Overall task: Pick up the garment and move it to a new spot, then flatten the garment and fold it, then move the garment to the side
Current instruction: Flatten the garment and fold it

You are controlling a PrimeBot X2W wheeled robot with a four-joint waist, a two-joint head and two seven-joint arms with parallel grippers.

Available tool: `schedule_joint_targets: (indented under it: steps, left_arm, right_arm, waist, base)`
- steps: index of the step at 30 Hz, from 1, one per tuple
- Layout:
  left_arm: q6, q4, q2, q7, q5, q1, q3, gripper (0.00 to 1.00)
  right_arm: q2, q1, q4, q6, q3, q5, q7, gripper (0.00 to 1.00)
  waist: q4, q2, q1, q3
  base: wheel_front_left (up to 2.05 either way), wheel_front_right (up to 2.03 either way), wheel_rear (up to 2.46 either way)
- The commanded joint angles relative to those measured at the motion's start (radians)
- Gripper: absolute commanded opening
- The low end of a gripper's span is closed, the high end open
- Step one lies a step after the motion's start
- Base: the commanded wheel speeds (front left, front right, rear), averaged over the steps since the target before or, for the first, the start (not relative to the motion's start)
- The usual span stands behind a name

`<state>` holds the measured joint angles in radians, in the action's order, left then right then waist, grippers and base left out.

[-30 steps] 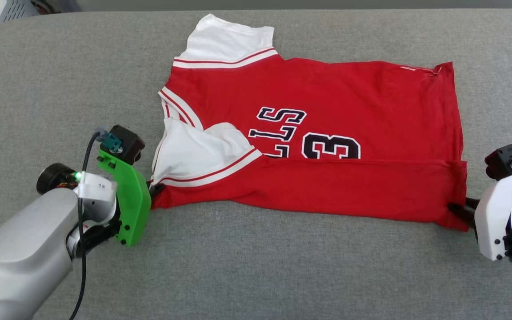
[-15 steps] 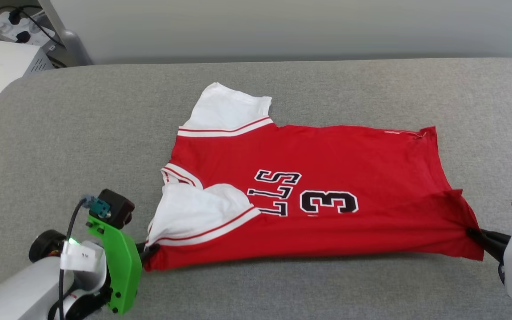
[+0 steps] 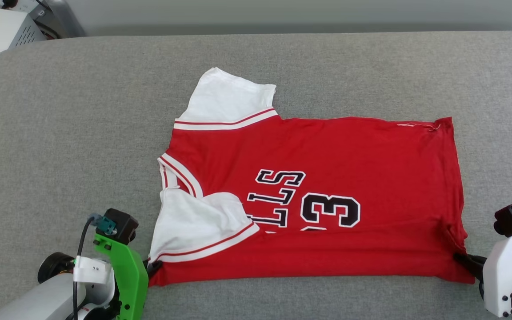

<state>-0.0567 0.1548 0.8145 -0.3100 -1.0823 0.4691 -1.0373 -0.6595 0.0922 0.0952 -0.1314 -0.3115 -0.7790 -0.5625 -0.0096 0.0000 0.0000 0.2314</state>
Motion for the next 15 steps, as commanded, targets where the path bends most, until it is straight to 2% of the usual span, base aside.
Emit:
schedule_joint_targets:
  steps: [1,2,3,4,9,12,15]
  left_arm:
    - [0.004,0.032,-0.018,0.009,0.006,-0.006,-0.004,0.00]
    - [0.010,0.045,-0.025,0.016,0.001,-0.007,-0.002,0.07]
    - [0.012,0.053,-0.027,0.023,-0.001,-0.007,0.001,0.26]
    - [0.010,0.060,-0.025,0.037,0.005,-0.005,0.005,1.00]
    - [-0.005,0.028,0.011,0.089,-0.001,0.006,0.050,1.00]
    - [-0.020,-0.013,0.047,0.129,-0.017,0.035,0.109,1.00]
    - [-0.041,-0.034,0.076,0.165,0.011,0.083,0.149,1.00]
  right_arm:
    - [0.011,0.018,0.023,0.001,-0.005,0.006,0.019,0.00]
    - [0.019,0.020,0.039,0.001,-0.008,0.005,0.033,0.15]
    - [0.022,0.020,0.046,0.001,-0.010,0.005,0.044,0.29]
    - [0.024,0.021,0.050,0.001,-0.007,0.008,0.065,1.00]
    - [0.030,0.005,0.022,0.001,0.036,0.020,0.186,1.00]
    - [0.037,-0.002,-0.004,0.001,0.090,0.068,0.281,1.00]
    - [0.062,0.002,-0.034,0.001,0.138,0.110,0.348,1.00]
  waist:
    - [0.003,0.0000,0.0000,0.003]
    - [0.005,0.0000,0.0000,-0.001]
    - [0.006,0.0000,0.0000,-0.006]
    - [0.007,0.0000,0.0000,-0.012]
    - [0.010,0.0000,0.0000,-0.045]
    - [0.011,0.0000,0.0000,-0.058]
    - [0.006,0.0000,0.0000,-0.063]
  base:
    - [0.00,0.00,0.00]
    - [0.00,0.00,0.00]
    - [0.00,0.00,0.00]
    - [0.00,0.00,0.00]
    - [0.00,0.00,0.00]
    - [0.00,0.00,0.00]
    - [0.00,0.00,0.00]
